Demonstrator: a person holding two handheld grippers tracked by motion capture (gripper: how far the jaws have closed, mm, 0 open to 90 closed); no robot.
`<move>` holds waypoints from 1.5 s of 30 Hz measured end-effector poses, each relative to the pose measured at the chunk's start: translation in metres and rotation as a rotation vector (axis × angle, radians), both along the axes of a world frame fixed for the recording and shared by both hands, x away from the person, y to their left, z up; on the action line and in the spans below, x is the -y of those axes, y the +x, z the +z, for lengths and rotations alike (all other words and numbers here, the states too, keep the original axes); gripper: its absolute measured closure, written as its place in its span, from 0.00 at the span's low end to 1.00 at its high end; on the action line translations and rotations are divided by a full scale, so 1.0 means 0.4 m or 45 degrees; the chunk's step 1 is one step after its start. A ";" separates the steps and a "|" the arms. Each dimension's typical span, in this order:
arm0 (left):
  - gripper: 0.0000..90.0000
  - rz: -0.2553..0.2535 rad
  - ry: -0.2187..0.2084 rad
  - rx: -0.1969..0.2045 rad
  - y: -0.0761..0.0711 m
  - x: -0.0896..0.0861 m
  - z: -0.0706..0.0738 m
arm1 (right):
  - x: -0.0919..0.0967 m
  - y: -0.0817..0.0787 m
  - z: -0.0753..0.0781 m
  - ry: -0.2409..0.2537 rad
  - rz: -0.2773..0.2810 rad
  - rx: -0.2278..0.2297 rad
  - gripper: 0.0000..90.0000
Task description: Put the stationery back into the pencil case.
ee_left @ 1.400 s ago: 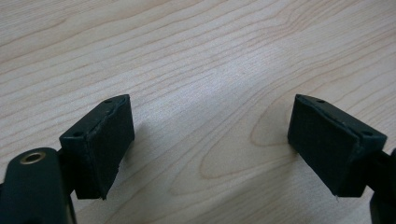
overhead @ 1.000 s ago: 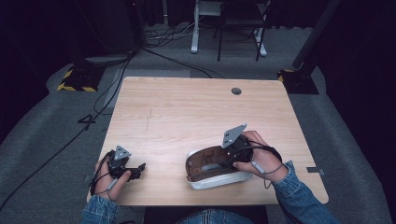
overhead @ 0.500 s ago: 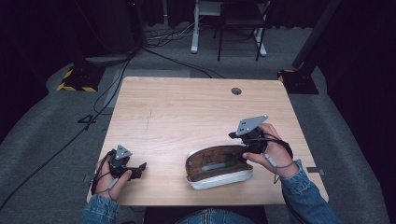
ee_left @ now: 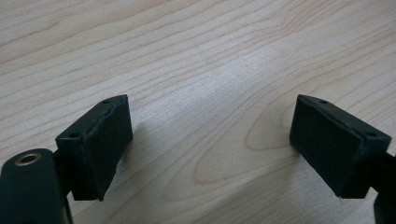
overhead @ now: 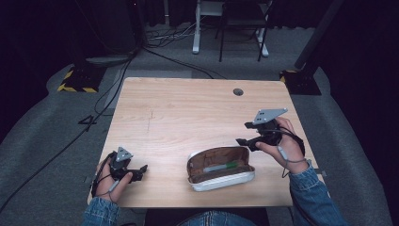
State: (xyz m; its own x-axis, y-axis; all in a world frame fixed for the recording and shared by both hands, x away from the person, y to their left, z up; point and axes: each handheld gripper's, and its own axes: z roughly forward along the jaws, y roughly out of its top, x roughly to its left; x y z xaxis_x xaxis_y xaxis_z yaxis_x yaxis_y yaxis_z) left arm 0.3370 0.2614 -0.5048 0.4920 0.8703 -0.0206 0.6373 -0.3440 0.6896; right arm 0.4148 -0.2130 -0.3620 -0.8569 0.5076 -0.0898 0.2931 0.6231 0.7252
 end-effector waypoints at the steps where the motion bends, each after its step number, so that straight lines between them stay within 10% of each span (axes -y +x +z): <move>1: 0.15 -0.003 0.006 0.002 0.001 0.000 0.000 | 0.009 0.005 -0.001 0.006 -0.022 0.000 0.31; 16: 0.14 -0.005 0.002 -0.002 0.005 0.002 0.000 | 0.134 0.097 -0.081 0.057 -0.343 -0.015 0.26; 45: 0.14 -0.005 0.003 -0.003 0.005 0.002 0.000 | 0.257 0.196 -0.298 0.021 -0.507 -0.120 0.23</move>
